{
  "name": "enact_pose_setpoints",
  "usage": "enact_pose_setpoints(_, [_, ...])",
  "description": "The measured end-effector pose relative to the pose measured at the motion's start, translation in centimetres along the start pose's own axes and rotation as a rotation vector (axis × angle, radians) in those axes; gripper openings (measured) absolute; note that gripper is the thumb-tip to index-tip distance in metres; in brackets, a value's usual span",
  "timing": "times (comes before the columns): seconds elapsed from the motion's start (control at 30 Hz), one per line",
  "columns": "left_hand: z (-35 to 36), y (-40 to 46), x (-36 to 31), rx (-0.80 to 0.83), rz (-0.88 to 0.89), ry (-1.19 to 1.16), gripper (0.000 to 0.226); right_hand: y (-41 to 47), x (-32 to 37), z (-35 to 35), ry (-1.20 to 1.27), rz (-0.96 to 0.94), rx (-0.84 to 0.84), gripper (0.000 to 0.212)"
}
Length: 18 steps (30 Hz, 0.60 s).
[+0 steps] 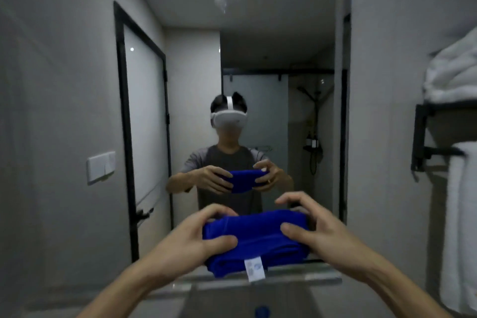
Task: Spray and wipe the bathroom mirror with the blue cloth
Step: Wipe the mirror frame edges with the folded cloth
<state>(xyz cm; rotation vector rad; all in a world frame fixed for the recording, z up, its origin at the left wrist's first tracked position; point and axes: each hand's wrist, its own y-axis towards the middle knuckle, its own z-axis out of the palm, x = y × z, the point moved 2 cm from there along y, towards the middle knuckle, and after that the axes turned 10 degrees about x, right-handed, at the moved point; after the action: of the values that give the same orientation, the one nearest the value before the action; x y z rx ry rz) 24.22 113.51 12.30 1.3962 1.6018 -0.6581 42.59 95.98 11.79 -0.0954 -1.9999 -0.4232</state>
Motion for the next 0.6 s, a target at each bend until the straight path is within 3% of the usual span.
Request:
enact_pose_setpoints(0.1, [-2.5,3.0,-5.4,-0.129,0.265,0.116,0.032,2.1,4.8,-3.0,-0.207,-0.177,-0.112,0.024])
enact_pose_setpoints(0.2, [-3.9,6.0,-10.6,-0.185,0.452,0.357,0.014,3.6,9.5,-6.9,-0.279,-0.287,-0.200,0.021])
enact_pose_setpoints(0.23, [-4.3,7.0,-12.2,-0.218,0.485,0.425,0.018,3.9,10.9,-8.1,-0.275,-0.308,-0.189,0.011])
enact_pose_setpoints(0.33, [-5.3,9.7,-17.1,-0.299,0.543,0.505,0.028,4.7,14.4,-11.5,-0.472,-0.294,-0.176,0.056])
enact_pose_setpoints(0.37, [-5.6,10.6,-18.6,-0.331,0.560,0.542,0.028,5.1,15.6,-12.7,-0.605,-0.294,-0.220,0.061])
enact_pose_setpoints(0.43, [-6.2,12.4,-21.6,-0.402,0.592,0.621,0.025,6.2,17.9,-15.2,-0.851,-0.350,-0.343,0.056])
enact_pose_setpoints(0.6, [-7.5,17.1,-28.7,-0.564,0.706,0.810,0.027,9.6,23.6,-22.3,-1.175,-0.552,-0.567,0.046])
